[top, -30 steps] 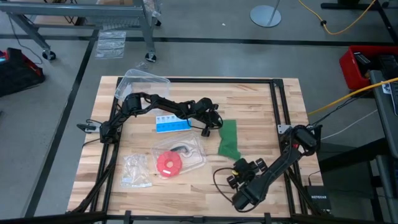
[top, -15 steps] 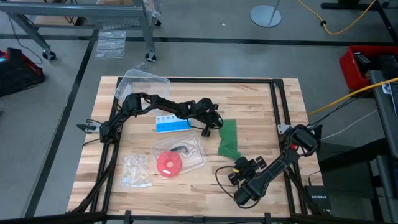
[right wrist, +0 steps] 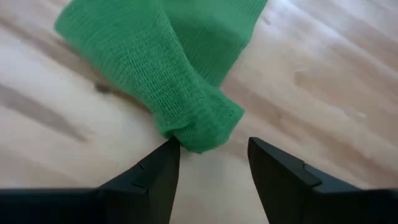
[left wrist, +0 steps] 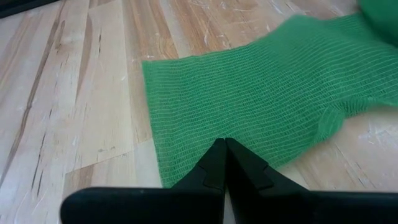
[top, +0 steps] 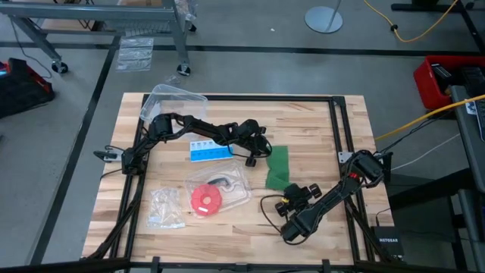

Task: Roll bandage
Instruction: Roll the green bandage

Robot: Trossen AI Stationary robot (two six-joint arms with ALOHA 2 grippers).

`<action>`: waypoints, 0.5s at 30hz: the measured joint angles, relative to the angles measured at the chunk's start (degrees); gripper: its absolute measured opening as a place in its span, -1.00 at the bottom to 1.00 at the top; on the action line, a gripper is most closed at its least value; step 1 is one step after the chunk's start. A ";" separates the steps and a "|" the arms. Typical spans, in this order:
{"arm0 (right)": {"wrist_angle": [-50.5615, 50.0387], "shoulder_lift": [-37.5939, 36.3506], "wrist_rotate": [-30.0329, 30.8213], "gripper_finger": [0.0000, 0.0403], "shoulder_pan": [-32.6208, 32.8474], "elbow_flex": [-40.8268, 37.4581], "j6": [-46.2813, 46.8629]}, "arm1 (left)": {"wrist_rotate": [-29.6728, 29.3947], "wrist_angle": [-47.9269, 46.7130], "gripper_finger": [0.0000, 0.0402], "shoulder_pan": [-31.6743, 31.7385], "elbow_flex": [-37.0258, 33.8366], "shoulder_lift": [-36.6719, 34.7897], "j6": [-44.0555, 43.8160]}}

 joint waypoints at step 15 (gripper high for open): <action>-2.13 -0.08 2.36 -0.04 -2.46 0.00 0.54 | 0.07 0.02 -0.99 0.11 0.00 0.00 0.50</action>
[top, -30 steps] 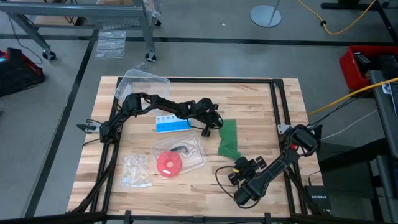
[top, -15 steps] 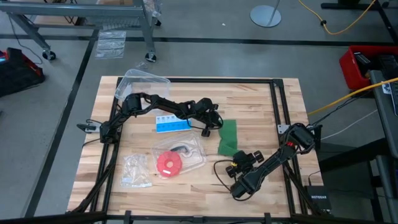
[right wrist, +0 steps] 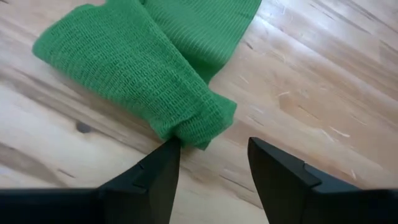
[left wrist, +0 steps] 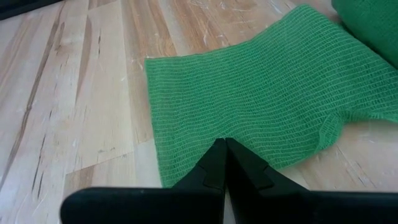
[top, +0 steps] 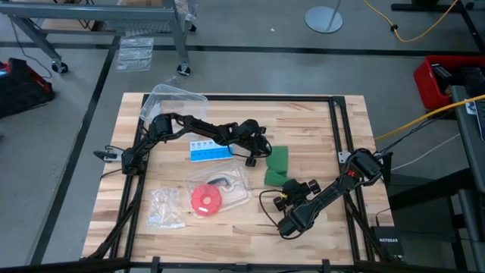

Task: Roll bandage
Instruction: Roll the green bandage

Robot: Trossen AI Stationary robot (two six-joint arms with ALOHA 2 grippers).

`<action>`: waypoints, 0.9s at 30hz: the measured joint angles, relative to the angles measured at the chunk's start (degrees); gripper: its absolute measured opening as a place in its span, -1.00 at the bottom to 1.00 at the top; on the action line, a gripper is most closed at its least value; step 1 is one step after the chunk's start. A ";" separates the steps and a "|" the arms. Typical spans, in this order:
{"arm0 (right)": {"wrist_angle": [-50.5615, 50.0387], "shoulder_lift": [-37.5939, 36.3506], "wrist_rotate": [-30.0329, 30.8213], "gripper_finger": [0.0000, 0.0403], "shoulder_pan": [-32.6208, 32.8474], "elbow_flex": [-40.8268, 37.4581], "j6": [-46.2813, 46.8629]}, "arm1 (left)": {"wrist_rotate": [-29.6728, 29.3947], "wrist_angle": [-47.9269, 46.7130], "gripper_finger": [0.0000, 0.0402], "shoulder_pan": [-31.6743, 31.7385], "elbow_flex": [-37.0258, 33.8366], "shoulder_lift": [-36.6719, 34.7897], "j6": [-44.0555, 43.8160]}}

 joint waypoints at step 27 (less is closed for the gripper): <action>0.79 -2.04 3.78 -0.04 -5.47 -2.96 2.78 | 0.00 0.00 -0.99 0.00 0.00 0.00 1.35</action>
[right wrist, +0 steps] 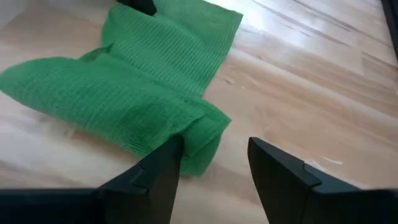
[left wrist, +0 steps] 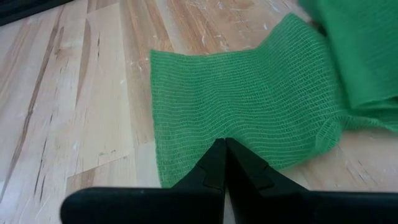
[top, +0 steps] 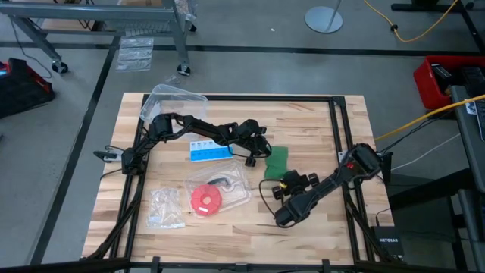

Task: Roll bandage
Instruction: Roll the green bandage

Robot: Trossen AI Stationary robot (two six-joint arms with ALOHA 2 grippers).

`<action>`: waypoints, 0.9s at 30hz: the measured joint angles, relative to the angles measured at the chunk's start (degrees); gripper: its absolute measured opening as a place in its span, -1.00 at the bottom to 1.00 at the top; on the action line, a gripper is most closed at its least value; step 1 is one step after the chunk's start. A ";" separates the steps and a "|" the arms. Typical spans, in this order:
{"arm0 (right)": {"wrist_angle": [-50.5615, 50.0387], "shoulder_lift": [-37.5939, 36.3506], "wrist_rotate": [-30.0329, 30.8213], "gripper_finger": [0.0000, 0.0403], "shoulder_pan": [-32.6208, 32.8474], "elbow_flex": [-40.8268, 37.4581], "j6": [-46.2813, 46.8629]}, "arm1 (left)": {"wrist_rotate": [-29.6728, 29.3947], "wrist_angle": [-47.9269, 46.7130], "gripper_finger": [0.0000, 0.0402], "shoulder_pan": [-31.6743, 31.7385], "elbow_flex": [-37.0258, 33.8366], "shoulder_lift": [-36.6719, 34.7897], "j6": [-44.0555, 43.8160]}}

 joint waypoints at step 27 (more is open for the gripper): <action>3.71 0.00 8.79 -0.04 -9.00 -4.84 -0.66 | 0.00 0.02 -0.99 0.00 0.00 0.00 0.00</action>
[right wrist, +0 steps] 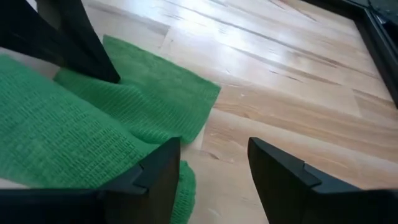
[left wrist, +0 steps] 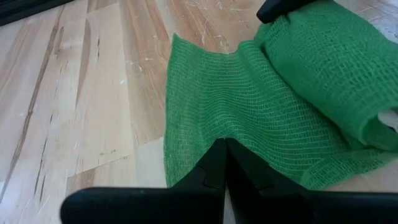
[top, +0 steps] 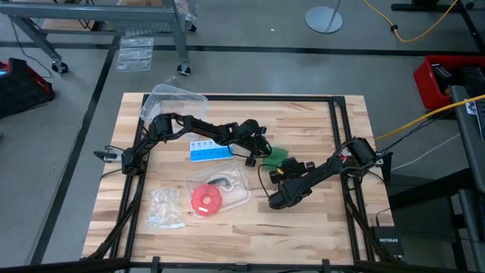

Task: Roll bandage
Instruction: Roll the green bandage

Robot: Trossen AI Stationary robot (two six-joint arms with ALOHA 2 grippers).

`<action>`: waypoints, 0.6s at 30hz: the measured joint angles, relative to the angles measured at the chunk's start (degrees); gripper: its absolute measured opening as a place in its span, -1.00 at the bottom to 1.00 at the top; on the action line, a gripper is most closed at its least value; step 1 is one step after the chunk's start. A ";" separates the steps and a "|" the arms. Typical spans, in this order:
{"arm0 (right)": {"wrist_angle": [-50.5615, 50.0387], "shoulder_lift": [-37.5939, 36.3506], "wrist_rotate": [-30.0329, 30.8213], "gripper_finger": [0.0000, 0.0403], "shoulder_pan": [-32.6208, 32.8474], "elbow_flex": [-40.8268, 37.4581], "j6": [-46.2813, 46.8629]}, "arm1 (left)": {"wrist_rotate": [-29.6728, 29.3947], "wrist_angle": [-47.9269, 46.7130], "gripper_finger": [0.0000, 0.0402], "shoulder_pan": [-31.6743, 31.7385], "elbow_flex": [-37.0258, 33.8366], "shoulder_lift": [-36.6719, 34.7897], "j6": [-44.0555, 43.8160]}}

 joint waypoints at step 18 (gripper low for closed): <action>-6.00 -3.11 5.25 -0.04 -3.84 -0.05 0.34 | 0.00 0.00 -0.99 -0.17 0.00 0.00 -0.02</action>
